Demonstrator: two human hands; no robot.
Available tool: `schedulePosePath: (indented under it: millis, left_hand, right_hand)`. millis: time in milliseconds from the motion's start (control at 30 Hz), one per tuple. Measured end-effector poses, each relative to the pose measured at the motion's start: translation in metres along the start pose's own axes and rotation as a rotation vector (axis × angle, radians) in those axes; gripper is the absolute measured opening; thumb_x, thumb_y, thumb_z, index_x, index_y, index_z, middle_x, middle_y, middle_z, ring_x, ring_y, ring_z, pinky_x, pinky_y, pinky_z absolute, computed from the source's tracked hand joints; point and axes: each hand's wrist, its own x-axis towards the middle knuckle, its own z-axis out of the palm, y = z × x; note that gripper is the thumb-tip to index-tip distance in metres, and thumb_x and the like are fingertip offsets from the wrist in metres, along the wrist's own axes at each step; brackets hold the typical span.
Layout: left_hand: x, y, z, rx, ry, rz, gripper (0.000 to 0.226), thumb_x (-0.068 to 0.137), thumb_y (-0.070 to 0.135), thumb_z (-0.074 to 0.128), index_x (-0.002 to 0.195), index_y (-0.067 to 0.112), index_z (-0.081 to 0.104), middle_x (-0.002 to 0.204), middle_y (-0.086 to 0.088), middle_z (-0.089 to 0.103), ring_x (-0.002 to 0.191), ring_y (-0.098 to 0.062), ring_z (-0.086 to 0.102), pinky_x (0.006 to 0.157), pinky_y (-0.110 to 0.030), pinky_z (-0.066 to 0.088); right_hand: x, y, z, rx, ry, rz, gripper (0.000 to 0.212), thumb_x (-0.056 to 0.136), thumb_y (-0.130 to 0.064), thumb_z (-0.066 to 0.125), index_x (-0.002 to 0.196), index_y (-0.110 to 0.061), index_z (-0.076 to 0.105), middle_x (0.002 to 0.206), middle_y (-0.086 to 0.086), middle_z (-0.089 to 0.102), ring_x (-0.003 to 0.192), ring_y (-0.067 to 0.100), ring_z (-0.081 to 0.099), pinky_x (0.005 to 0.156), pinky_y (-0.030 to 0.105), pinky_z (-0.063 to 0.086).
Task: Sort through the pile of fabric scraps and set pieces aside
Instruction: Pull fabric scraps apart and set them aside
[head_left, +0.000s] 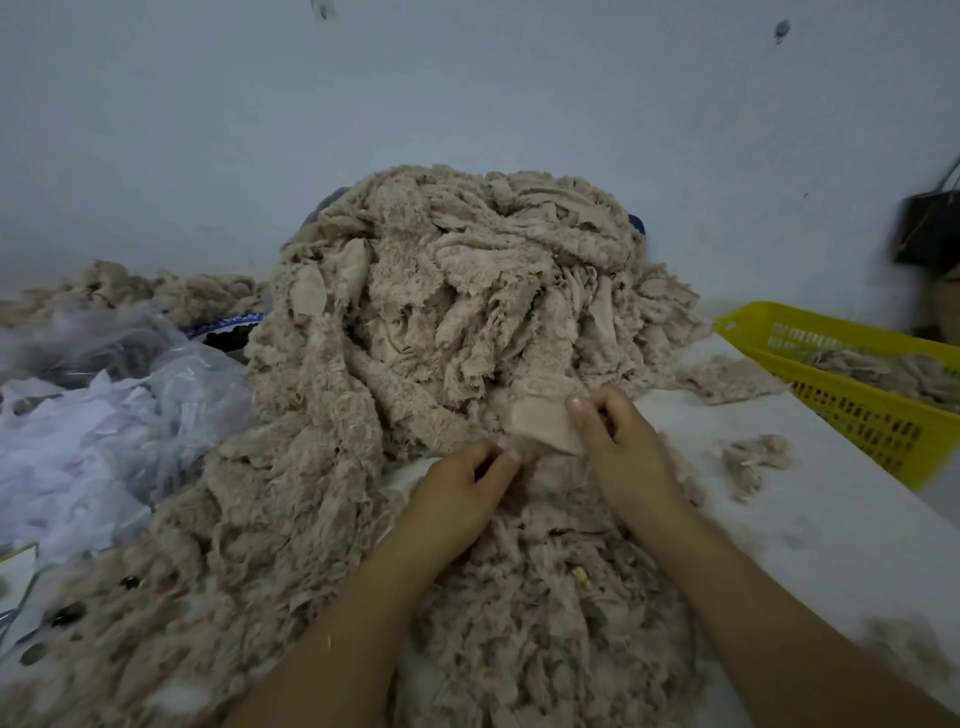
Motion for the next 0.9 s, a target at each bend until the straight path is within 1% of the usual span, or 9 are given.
schedulePosePath:
  millis: [133, 233, 400, 533, 633, 700, 767, 800, 900]
  left_hand:
    - [-0.006, 0.012, 0.001, -0.288, -0.063, -0.058, 0.028, 0.093, 0.063, 0.046, 0.087, 0.051, 0.071, 0.091, 0.023, 0.073, 0.089, 0.006, 0.066, 0.07, -0.009, 0.048]
    - [-0.008, 0.019, 0.002, -0.48, -0.083, -0.045, 0.036, 0.081, 0.069, 0.055, 0.098, 0.042, 0.072, 0.099, 0.017, 0.075, 0.094, -0.002, 0.07, 0.069, -0.014, 0.054]
    - [-0.004, 0.018, 0.0, -0.468, 0.047, -0.155, 0.016, 0.099, 0.032, 0.059, 0.099, 0.024, 0.072, 0.097, -0.001, 0.076, 0.096, -0.022, 0.071, 0.087, -0.039, 0.058]
    - [-0.001, 0.021, -0.004, -0.953, 0.03, -0.196, 0.021, 0.103, 0.021, 0.051, 0.112, 0.013, 0.067, 0.099, -0.005, 0.075, 0.084, -0.015, 0.071, 0.071, -0.027, 0.058]
    - [0.005, 0.02, -0.017, -1.39, 0.128, -0.239, 0.021, 0.104, 0.013, 0.045, 0.115, 0.01, 0.062, 0.093, -0.006, 0.076, 0.076, -0.013, 0.072, 0.058, -0.021, 0.058]
    - [0.007, 0.018, -0.024, -1.538, 0.195, -0.244, 0.02, 0.105, 0.011, 0.043, 0.114, 0.007, 0.061, 0.089, -0.008, 0.077, 0.074, -0.014, 0.074, 0.056, -0.021, 0.058]
    - [0.008, 0.014, -0.029, -1.629, 0.266, -0.239, 0.02, 0.105, 0.011, 0.042, 0.108, 0.006, 0.061, 0.082, -0.008, 0.076, 0.07, -0.013, 0.074, 0.055, -0.021, 0.058]
    - [0.009, 0.012, -0.032, -1.668, 0.296, -0.238, 0.021, 0.105, 0.012, 0.041, 0.103, 0.006, 0.061, 0.078, -0.007, 0.075, 0.067, -0.013, 0.074, 0.054, -0.022, 0.058]
    - [0.011, 0.008, -0.038, -1.768, 0.384, -0.254, 0.024, 0.106, 0.012, 0.039, 0.097, 0.004, 0.059, 0.07, -0.008, 0.072, 0.06, -0.015, 0.072, 0.053, -0.024, 0.058]
  right_hand:
    - [-0.005, -0.007, 0.007, 0.077, -0.097, -0.057, 0.028, 0.102, -0.035, 0.049, 0.074, -0.032, 0.046, 0.063, -0.022, 0.05, 0.057, -0.002, 0.043, 0.055, 0.015, 0.035]
    - [-0.01, -0.007, 0.013, 0.007, -0.235, -0.063, 0.024, 0.1, -0.032, 0.052, 0.077, -0.034, 0.048, 0.068, -0.015, 0.056, 0.057, 0.0, 0.046, 0.053, 0.017, 0.036]
    - [-0.008, -0.007, 0.011, -0.099, -0.136, -0.095, 0.021, 0.101, -0.03, 0.052, 0.08, -0.028, 0.049, 0.068, -0.013, 0.055, 0.06, -0.002, 0.047, 0.054, 0.016, 0.034]
    - [-0.007, -0.009, 0.008, -0.079, -0.096, -0.084, 0.026, 0.102, -0.032, 0.049, 0.076, -0.032, 0.049, 0.065, -0.03, 0.054, 0.06, -0.006, 0.049, 0.054, 0.013, 0.036]
    - [-0.006, -0.01, 0.003, -0.035, -0.152, -0.046, 0.032, 0.092, -0.054, 0.054, 0.074, -0.028, 0.052, 0.058, -0.022, 0.052, 0.052, -0.003, 0.045, 0.05, 0.013, 0.033]
    - [-0.006, -0.01, 0.0, -0.196, -0.314, -0.04, 0.038, 0.085, -0.064, 0.057, 0.088, -0.026, 0.061, 0.069, -0.017, 0.054, 0.061, -0.003, 0.049, 0.057, 0.018, 0.039]
    - [-0.007, -0.006, 0.001, -0.461, -0.461, -0.07, 0.036, 0.093, -0.05, 0.059, 0.107, -0.017, 0.063, 0.084, -0.005, 0.06, 0.077, 0.012, 0.059, 0.07, 0.031, 0.048]
    - [-0.007, -0.004, 0.001, -0.511, -0.445, -0.069, 0.029, 0.096, -0.039, 0.058, 0.111, -0.015, 0.062, 0.086, 0.001, 0.061, 0.078, 0.019, 0.059, 0.072, 0.034, 0.049]
    - [-0.005, -0.004, -0.006, -0.335, -0.191, 0.007, 0.014, 0.099, -0.025, 0.051, 0.109, -0.019, 0.06, 0.089, -0.004, 0.056, 0.079, 0.021, 0.053, 0.073, 0.035, 0.046]
